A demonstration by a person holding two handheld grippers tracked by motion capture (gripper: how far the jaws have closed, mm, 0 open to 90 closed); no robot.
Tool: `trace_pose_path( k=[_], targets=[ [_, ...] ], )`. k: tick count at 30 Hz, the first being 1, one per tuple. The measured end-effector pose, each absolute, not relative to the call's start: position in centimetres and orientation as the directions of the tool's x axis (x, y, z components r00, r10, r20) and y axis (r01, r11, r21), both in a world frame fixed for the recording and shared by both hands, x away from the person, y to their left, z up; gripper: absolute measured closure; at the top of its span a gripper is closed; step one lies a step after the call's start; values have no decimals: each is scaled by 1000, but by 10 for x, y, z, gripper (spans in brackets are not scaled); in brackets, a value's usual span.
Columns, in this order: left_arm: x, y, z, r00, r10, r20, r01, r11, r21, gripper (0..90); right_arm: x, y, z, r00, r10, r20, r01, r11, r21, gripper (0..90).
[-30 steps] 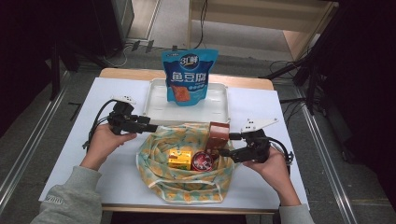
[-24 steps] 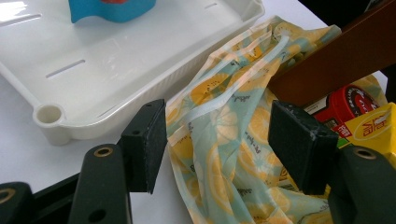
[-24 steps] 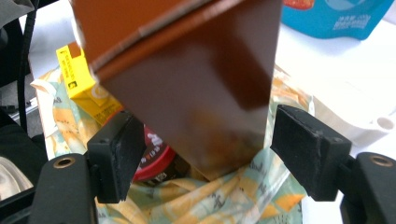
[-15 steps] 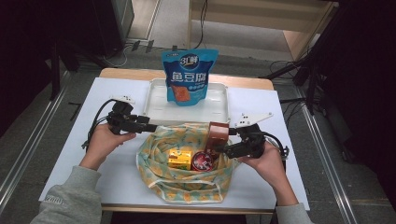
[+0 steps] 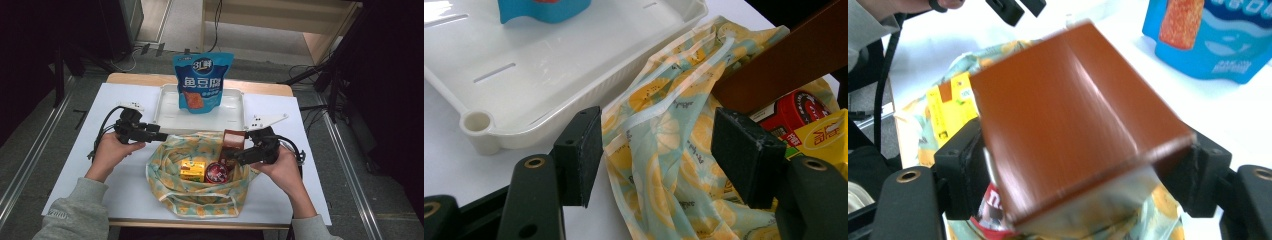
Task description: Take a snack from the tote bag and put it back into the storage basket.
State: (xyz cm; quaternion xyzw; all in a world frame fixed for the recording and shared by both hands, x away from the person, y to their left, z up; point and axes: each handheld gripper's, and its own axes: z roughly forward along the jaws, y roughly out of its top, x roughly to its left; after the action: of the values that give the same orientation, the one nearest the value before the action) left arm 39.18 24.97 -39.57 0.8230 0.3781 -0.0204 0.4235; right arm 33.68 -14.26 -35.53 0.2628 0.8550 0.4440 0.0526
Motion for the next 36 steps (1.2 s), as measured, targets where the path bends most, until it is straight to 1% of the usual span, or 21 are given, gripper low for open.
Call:
trace_pose_path(
  k=[6,10,12,16,22,36],
  targets=[
    [392,250,-396,712,605,-356,641,-354,681,380,340,-137,-349,-862,490,132,390,473,790,243],
    [391,250,-395,710,604,-362,643,-346,683,380,343,-133,-348,-864,487,126,386,482,787,265],
    [391,250,-395,710,605,-361,643,-347,683,380,343,-132,-347,-864,487,127,387,484,785,293],
    [391,250,-395,710,603,-363,643,-345,684,381,345,-131,-347,-864,486,131,387,475,790,379],
    [391,251,-395,710,603,-364,643,-345,683,381,346,-129,-346,-861,495,117,381,476,793,405],
    [391,252,-395,710,601,-366,644,-346,682,380,348,-131,-336,-857,499,126,388,466,795,417]
  ],
)
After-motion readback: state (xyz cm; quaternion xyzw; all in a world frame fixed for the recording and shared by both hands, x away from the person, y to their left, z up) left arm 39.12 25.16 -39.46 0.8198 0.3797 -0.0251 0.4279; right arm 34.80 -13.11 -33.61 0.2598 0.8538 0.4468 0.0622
